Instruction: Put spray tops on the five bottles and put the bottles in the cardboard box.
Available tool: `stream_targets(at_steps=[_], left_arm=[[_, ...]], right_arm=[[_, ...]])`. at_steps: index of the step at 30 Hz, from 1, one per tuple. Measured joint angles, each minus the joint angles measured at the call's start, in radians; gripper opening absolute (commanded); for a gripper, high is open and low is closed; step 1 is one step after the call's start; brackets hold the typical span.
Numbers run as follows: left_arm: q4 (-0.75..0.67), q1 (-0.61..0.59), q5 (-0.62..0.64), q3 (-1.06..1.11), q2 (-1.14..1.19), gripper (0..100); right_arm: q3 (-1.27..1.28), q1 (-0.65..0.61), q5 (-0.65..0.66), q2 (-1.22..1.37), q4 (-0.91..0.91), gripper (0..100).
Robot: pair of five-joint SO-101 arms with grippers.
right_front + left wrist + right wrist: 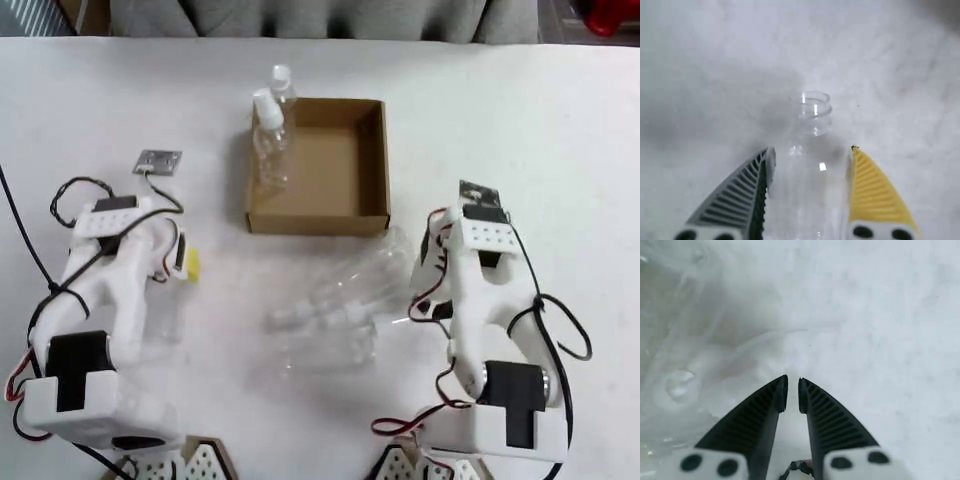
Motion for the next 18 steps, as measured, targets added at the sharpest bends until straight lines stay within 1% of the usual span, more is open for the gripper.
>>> stream_targets(at_steps=[3, 7, 12, 14, 18], left_arm=[[0.0, 0.0, 0.0, 0.0, 0.0, 2], [0.0, 0.0, 0.0, 0.0, 0.0, 2], [0.0, 0.0, 0.0, 0.0, 0.0, 2], [0.0, 0.0, -0.015, 0.0, 0.0, 2], [0.0, 0.0, -0.049, 0.0, 0.0, 2]], right_arm=[[-0.014, -0.025, 0.031, 0.0, 0.043, 1.8], [-0.02, -0.089, 0.044, 0.0, 0.048, 3.5], [-0.02, -0.186, 0.044, 0.0, 0.048, 19.7], [-0.02, -0.216, 0.006, 0.0, 0.048, 23.8], [-0.02, -0.265, -0.089, 0.009, 0.048, 23.3]])
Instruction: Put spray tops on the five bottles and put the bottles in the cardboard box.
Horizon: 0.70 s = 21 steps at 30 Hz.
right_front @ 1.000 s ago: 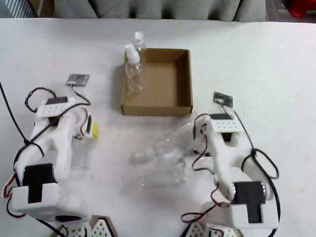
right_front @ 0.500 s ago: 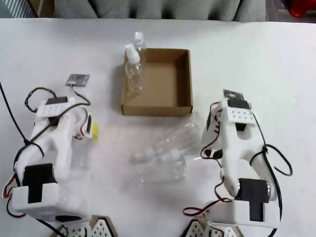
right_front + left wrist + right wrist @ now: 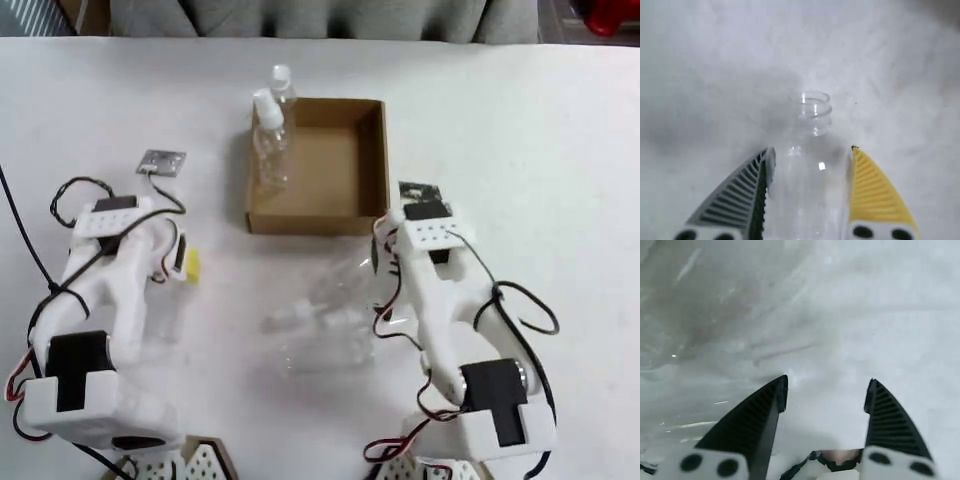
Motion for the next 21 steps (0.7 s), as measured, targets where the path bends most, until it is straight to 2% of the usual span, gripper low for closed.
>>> stream_targets(at_steps=[4, 17, 19, 21], left_arm=[[0.0, 0.0, -0.005, 0.0, 0.0, 2], [0.0, 0.0, -0.005, 0.0, 0.0, 2], [0.0, 0.0, -0.005, 0.0, 0.0, 2], [0.0, 0.0, -0.006, 0.0, 0.0, 2]], right_arm=[[0.0, -0.051, -0.025, 0.0, -0.029, 23.1], [0.137, -0.051, -0.052, 0.072, -0.244, 23.1], [0.124, -0.049, -0.018, 0.091, -0.238, 23.1], [0.104, -0.038, 0.071, 0.11, -0.218, 23.1]])
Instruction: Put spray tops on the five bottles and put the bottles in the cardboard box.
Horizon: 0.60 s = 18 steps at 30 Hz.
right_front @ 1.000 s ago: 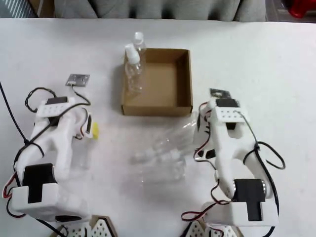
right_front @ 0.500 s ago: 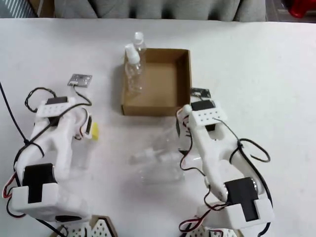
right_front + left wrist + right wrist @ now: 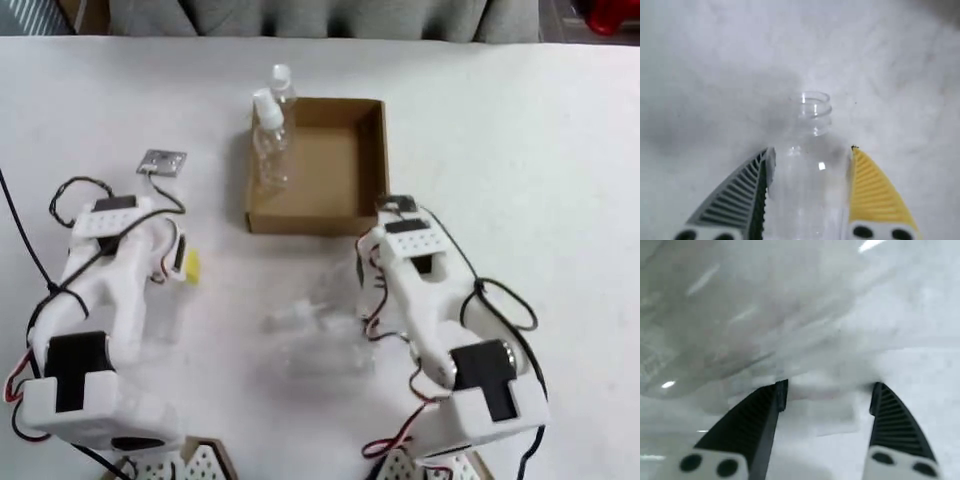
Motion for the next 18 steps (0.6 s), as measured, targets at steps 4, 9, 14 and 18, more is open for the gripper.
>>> stream_targets(at_steps=[4, 9, 14, 18], left_arm=[[0.0, 0.0, 0.0, 0.0, 0.0, 2], [0.0, 0.0, 0.0, 0.0, 0.0, 2], [0.0, 0.0, -0.005, 0.0, 0.0, 2], [0.0, 0.0, -0.005, 0.0, 0.0, 2]], right_arm=[[-0.066, 0.072, 0.19, 0.014, 0.077, 23.1], [-0.106, 0.166, 0.351, -0.041, 0.153, 22.9], [-0.106, 0.178, 0.523, -0.167, 0.247, 22.9], [-0.106, 0.18, 0.727, -0.238, 0.319, 22.9]])
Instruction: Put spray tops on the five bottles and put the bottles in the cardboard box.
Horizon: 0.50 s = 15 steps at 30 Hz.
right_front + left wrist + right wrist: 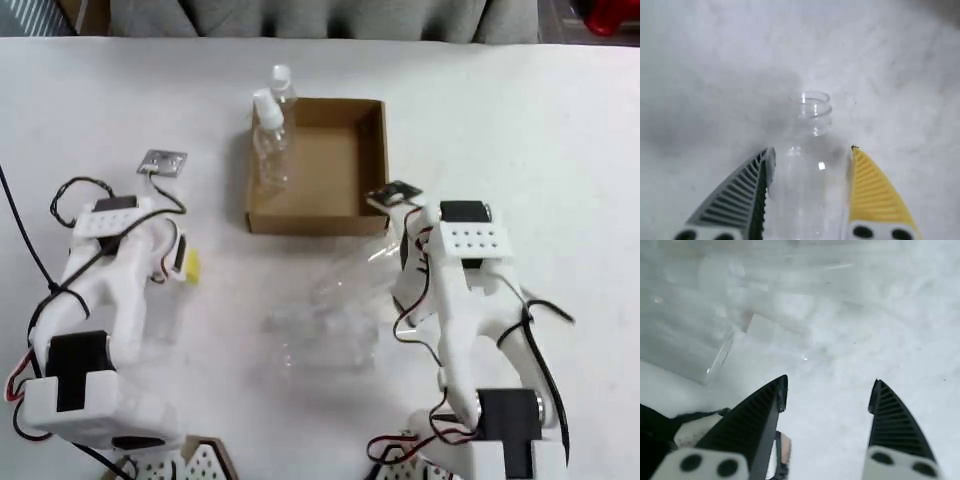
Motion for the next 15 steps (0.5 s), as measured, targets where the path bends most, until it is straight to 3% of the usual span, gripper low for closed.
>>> stream_targets(at_steps=[6, 15], left_arm=[[0.0, 0.0, 0.0, 0.0, 0.0, 2], [0.0, 0.0, 0.0, 0.0, 0.0, 2]], right_arm=[[0.106, 0.0, 0.316, -0.018, -0.06, 22.9], [0.298, -0.08, 0.41, -0.031, -0.275, 21.8]])
